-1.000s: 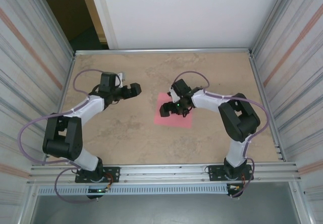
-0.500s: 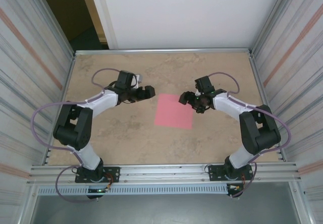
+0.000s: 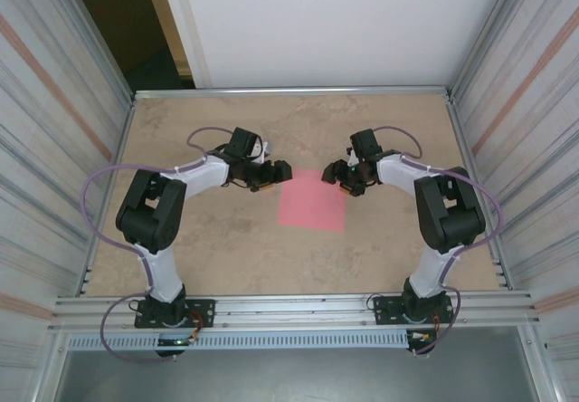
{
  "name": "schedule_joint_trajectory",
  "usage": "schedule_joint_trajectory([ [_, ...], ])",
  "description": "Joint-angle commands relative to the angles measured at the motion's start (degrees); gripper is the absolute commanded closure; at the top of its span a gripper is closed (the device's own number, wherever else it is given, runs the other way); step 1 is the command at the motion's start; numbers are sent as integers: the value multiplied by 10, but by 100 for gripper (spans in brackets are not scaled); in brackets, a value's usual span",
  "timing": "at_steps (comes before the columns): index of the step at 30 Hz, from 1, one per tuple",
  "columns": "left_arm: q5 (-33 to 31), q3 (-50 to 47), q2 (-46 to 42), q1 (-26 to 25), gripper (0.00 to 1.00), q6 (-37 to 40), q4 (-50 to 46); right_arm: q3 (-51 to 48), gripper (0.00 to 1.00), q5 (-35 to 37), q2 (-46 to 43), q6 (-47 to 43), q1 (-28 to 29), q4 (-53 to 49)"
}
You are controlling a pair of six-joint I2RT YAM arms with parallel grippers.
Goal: Fold a paper plane with a square sheet of paper (pick it up from the middle)
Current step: Move the square sheet of paper to the center of the table.
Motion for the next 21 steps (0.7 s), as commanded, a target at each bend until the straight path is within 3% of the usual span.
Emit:
schedule_joint_trajectory([
  [1,-23,5,-15,6,21,-18,-24,29,38,-12,33,-50,10,-28],
  [8,1,-57,-47,44,20,-60,21,71,38,12,94,-119,58,-82],
  [13,-28,-80,-70,51,21,-61,3,106,38,11,120,-151,97,-102],
  [21,-41,-110,-111,40,24,-82,-35,81,38,-38,11,-44,64,-51],
])
